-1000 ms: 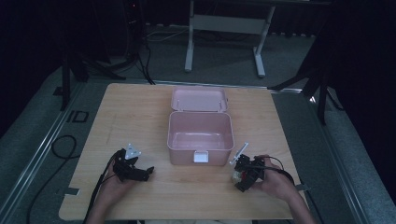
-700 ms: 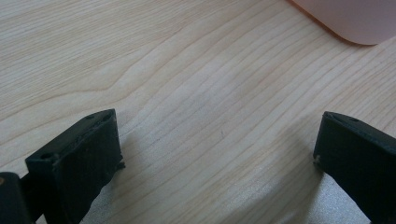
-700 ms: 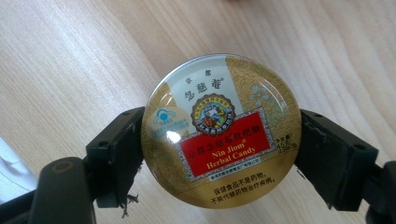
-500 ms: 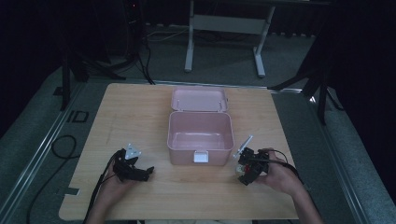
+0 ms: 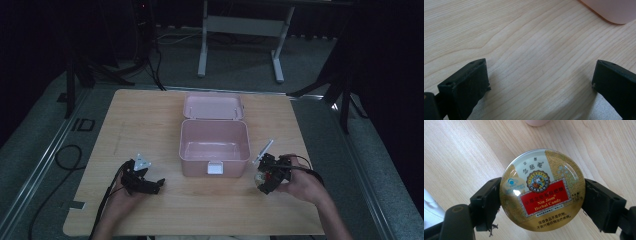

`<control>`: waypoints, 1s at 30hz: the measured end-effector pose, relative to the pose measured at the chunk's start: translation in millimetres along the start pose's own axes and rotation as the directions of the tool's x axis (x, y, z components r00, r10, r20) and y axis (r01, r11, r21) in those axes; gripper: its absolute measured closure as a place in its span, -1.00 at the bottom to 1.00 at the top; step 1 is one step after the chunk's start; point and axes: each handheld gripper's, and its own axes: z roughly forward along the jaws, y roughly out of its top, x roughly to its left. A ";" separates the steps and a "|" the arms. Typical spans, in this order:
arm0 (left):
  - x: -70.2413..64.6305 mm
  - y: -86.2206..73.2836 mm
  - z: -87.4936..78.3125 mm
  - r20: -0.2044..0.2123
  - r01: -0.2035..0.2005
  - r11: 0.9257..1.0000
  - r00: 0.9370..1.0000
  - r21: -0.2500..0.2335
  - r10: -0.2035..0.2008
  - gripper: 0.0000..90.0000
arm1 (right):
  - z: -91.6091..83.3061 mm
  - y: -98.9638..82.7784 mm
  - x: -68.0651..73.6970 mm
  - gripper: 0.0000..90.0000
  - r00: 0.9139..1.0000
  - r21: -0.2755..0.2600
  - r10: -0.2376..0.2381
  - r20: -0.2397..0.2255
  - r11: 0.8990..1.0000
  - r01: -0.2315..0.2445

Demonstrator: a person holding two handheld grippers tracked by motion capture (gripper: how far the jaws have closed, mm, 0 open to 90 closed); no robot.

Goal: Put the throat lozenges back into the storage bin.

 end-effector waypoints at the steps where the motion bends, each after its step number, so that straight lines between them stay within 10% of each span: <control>1: 0.0 0.0 0.0 0.000 0.001 1.000 1.000 0.000 -0.001 -0.98 | -0.5 0.3 -0.2 -0.55 1.000 0.002 -0.001 0.001 1.000 0.001; 30: 0.0 0.0 0.0 0.000 0.000 1.000 1.000 0.000 0.000 -0.98 | -27.2 9.4 -10.0 -0.55 1.000 -0.010 -0.004 0.023 1.000 0.004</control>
